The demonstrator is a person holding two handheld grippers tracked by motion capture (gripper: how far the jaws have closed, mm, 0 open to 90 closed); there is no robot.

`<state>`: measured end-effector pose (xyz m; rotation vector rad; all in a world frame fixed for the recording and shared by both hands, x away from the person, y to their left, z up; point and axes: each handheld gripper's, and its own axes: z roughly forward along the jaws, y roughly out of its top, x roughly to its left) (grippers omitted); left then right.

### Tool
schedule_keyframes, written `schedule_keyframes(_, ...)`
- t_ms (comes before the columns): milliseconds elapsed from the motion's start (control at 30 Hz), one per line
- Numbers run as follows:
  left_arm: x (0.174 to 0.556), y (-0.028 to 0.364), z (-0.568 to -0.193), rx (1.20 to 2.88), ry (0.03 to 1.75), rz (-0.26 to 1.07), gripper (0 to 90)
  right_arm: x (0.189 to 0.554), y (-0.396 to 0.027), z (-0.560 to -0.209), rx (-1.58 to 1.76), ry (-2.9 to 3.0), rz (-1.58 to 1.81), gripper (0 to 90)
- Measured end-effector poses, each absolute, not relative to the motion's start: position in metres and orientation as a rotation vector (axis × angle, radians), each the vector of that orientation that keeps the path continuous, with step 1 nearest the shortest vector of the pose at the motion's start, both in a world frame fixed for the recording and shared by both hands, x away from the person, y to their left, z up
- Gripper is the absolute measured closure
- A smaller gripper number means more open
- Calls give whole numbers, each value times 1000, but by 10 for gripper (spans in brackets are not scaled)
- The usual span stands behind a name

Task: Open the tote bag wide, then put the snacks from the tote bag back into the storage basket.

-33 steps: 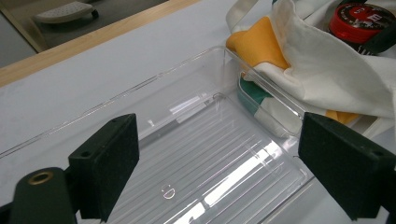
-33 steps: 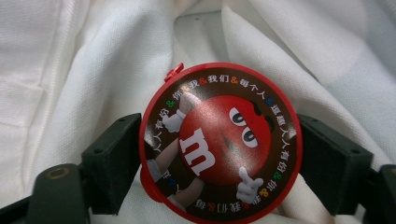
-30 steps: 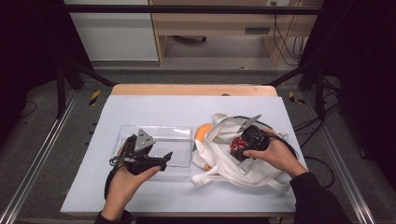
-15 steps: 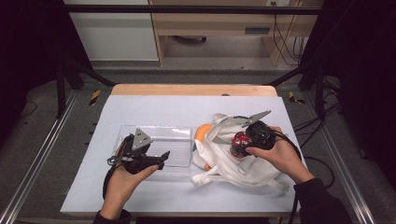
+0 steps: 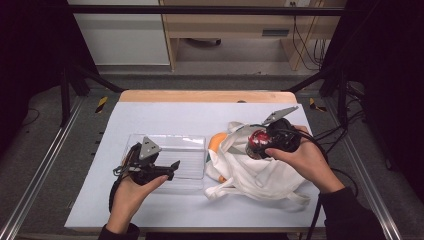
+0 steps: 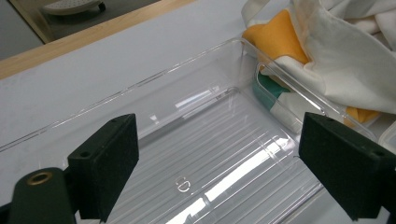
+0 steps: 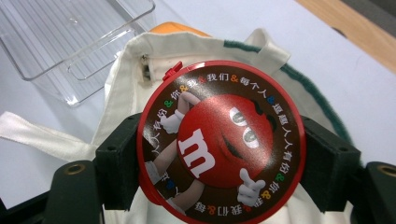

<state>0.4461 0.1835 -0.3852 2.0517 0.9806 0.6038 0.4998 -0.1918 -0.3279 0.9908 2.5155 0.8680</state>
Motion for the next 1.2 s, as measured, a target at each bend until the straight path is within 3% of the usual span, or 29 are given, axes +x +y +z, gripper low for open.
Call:
schedule_keyframes(633,448,188,-386,2049,1005,618,114,505,-190,-307,989,2495,864,260)
schedule_keyframes(1200,449,197,-387,2029,1043,641,106,510,-164,-295,951,2501,889,260)
